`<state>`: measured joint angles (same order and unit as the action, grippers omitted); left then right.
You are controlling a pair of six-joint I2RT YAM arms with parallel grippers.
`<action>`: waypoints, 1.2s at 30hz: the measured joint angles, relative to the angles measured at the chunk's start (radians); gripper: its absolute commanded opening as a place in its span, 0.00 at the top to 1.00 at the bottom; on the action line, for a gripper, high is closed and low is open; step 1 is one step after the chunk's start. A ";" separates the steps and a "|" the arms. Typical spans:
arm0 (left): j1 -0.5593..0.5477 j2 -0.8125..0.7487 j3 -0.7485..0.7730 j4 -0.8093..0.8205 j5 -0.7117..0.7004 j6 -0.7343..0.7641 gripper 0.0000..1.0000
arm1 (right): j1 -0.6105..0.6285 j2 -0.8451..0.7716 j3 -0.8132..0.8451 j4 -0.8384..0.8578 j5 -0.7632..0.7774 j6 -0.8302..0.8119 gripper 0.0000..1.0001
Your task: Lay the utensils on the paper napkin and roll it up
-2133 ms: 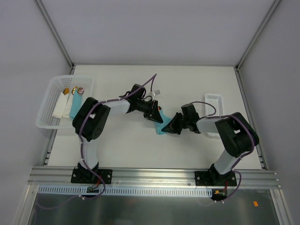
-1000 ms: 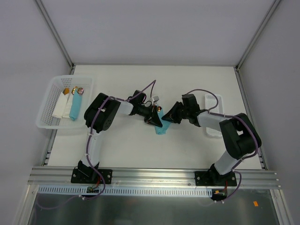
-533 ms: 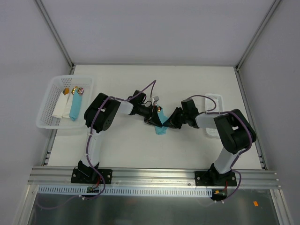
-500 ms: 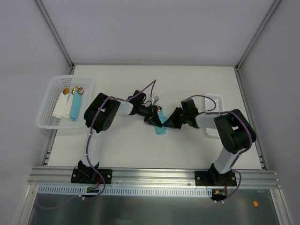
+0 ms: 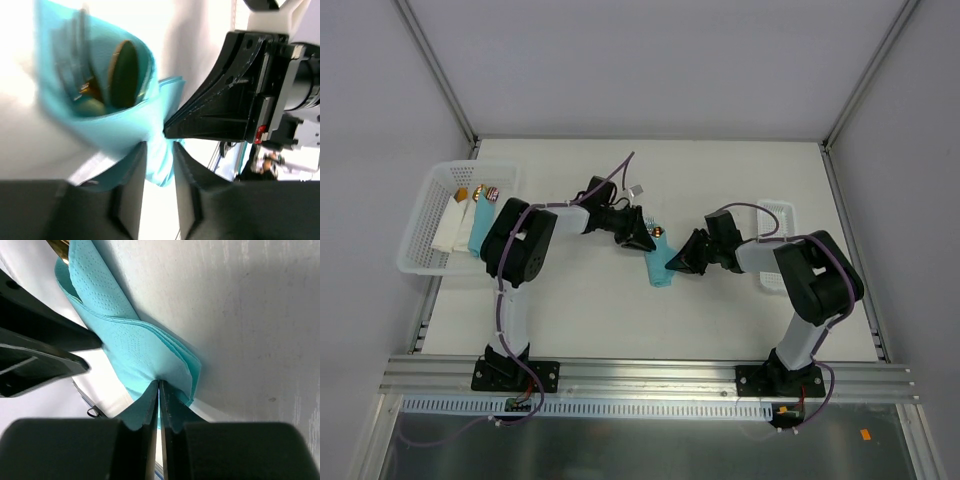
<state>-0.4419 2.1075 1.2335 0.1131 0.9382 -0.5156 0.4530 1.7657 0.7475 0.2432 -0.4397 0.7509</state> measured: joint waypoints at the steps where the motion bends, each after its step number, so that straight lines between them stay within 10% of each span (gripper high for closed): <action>1: 0.015 -0.014 -0.010 0.004 -0.016 -0.006 0.66 | 0.000 0.001 0.000 0.001 -0.002 0.000 0.93; 9: 0.104 -0.158 -0.140 -0.050 -0.116 0.013 0.43 | 0.000 0.022 0.009 0.014 -0.023 0.009 0.94; 36: -0.024 -0.046 -0.060 0.032 -0.187 -0.081 0.48 | -0.013 0.057 0.034 0.001 -0.069 0.032 1.00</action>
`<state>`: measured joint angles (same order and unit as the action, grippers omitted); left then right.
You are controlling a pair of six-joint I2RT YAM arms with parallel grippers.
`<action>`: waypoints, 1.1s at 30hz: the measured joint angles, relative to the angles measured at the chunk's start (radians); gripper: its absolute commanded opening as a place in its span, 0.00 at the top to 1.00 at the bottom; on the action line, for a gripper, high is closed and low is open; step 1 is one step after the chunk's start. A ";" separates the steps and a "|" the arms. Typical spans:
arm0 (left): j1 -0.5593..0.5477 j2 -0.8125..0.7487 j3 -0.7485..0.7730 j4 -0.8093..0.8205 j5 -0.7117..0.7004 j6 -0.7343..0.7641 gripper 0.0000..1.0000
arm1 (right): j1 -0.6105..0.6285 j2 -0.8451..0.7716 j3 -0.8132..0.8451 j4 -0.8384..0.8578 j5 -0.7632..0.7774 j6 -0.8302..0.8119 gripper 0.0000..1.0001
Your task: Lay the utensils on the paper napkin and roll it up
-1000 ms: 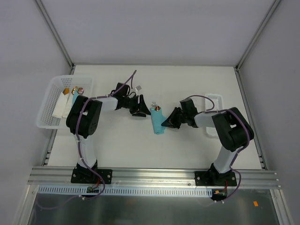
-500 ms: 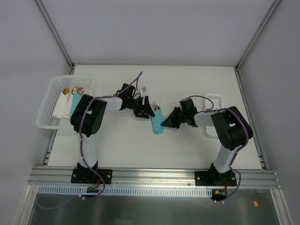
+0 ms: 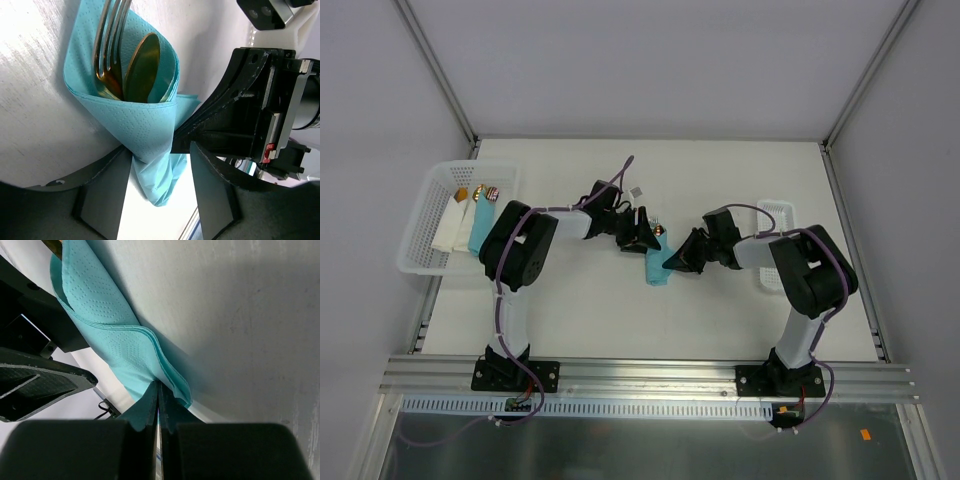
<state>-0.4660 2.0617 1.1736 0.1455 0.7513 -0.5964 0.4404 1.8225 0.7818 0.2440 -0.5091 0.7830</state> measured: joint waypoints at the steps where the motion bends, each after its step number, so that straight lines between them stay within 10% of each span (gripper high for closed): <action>1: 0.000 0.000 -0.003 0.004 -0.005 0.000 0.48 | -0.001 0.001 0.000 -0.001 -0.002 0.000 1.00; 17: 0.003 -0.304 -0.113 -0.344 -0.272 0.249 0.46 | -0.003 0.002 -0.017 0.030 -0.007 0.029 1.00; 33: -0.006 -0.187 -0.015 -0.419 -0.262 0.191 0.48 | 0.015 -0.033 -0.019 -0.017 0.065 0.019 1.00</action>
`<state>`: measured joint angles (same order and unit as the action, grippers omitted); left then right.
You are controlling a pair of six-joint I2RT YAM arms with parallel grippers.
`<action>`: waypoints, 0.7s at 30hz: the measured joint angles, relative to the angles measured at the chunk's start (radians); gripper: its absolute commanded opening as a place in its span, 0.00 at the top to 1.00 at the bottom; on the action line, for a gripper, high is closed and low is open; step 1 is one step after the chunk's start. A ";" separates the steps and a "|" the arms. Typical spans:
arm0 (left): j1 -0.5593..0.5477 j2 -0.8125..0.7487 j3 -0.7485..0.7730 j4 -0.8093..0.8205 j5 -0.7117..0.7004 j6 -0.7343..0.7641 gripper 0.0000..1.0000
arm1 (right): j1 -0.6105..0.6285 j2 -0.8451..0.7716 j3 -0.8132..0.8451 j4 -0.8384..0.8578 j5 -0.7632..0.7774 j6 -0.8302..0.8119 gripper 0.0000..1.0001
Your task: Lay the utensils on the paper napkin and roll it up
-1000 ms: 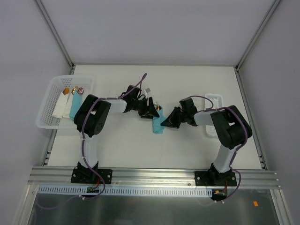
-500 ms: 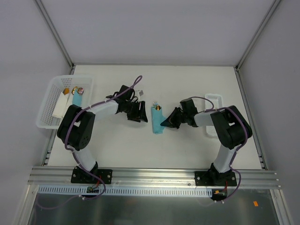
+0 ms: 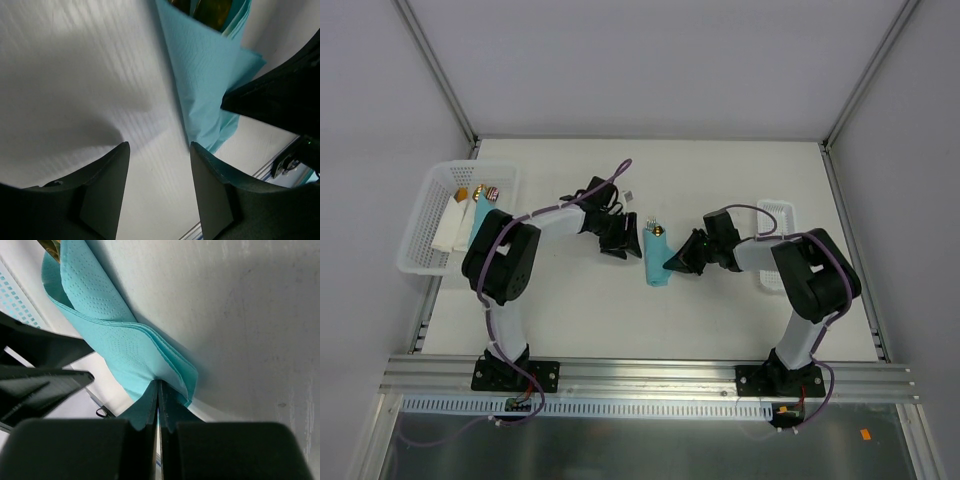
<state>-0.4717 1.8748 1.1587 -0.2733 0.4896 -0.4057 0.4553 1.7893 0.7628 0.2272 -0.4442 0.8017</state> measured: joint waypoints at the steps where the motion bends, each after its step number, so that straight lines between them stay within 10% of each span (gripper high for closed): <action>1: 0.001 0.023 0.027 0.003 0.003 0.000 0.48 | 0.000 0.001 0.000 0.000 0.000 0.000 1.00; 21: 0.046 0.141 0.171 0.060 0.131 0.176 0.46 | 0.000 0.005 0.006 -0.005 -0.012 -0.021 1.00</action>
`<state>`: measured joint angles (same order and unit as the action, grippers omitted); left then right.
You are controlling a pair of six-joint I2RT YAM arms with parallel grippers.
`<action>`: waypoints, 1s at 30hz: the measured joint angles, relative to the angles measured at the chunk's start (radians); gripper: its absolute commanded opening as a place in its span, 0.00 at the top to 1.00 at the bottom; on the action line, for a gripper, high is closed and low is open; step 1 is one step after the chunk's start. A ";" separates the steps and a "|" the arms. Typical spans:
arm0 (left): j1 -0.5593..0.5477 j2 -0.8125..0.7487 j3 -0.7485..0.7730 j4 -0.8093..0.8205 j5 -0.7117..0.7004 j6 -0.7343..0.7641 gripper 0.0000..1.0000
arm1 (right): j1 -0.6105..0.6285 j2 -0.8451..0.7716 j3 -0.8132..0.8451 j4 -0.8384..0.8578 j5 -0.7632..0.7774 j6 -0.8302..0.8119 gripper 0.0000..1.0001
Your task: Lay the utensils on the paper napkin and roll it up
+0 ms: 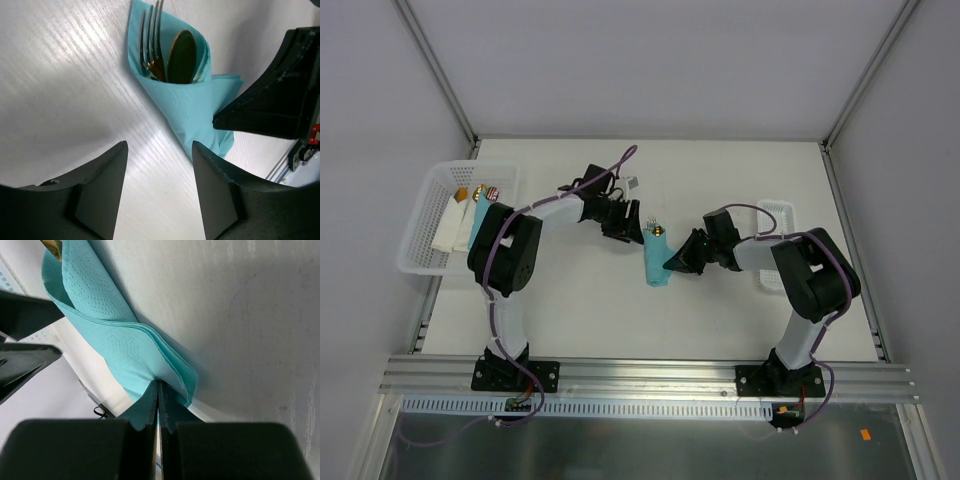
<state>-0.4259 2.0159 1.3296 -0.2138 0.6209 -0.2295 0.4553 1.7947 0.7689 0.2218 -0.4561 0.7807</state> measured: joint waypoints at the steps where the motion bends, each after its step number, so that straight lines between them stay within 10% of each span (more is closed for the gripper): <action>1: 0.000 -0.026 -0.013 -0.011 -0.013 0.014 0.48 | 0.000 0.000 0.000 0.000 -0.001 0.000 1.00; 9: -0.066 -0.227 -0.069 -0.028 0.009 0.034 0.64 | 0.000 0.002 0.001 0.001 -0.004 -0.004 1.00; 30: -0.137 0.008 -0.193 0.159 0.186 -0.229 0.83 | 0.000 -0.002 0.000 0.001 -0.004 -0.004 1.00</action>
<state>-0.5629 2.0235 1.1370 -0.0551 0.8070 -0.4583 0.4553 1.7931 0.7689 0.2230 -0.4599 0.7769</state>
